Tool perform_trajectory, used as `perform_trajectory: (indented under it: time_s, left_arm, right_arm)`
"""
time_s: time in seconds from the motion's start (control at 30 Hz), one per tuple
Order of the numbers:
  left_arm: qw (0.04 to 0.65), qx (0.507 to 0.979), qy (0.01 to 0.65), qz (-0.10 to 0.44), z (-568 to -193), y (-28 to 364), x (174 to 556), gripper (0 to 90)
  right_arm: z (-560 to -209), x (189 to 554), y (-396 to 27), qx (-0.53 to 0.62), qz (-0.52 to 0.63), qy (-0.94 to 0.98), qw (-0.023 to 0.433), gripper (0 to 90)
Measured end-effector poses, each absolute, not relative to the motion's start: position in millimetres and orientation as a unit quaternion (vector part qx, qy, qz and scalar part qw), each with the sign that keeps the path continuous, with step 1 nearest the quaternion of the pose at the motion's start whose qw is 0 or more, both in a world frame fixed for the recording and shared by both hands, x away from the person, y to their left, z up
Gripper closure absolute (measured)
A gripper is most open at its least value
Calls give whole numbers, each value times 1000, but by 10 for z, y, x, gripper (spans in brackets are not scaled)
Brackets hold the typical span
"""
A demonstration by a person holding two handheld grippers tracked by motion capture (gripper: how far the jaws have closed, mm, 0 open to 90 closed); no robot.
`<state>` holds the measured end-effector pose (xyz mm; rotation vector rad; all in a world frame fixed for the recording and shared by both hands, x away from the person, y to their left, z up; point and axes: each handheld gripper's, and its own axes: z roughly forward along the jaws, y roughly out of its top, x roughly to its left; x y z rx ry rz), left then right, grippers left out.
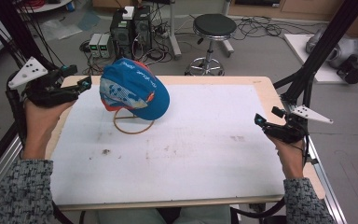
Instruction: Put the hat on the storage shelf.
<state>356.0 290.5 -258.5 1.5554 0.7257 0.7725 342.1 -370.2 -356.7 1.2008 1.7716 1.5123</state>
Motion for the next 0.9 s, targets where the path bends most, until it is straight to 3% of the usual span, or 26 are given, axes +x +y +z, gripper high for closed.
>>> perform_trajectory:
  time_s: [0.43, 0.9]
  left_arm:
    - [567, 652, 344, 366, -3002, 2905, 3232, 325]
    - [558, 651, 374, 352, -3507, 2906, 3077, 317]
  right_arm:
    - [-3569, 3424, -3698, 443, 557, 653, 257, 106]
    - [-3573, 3427, -3697, 443, 558, 653, 256, 105]
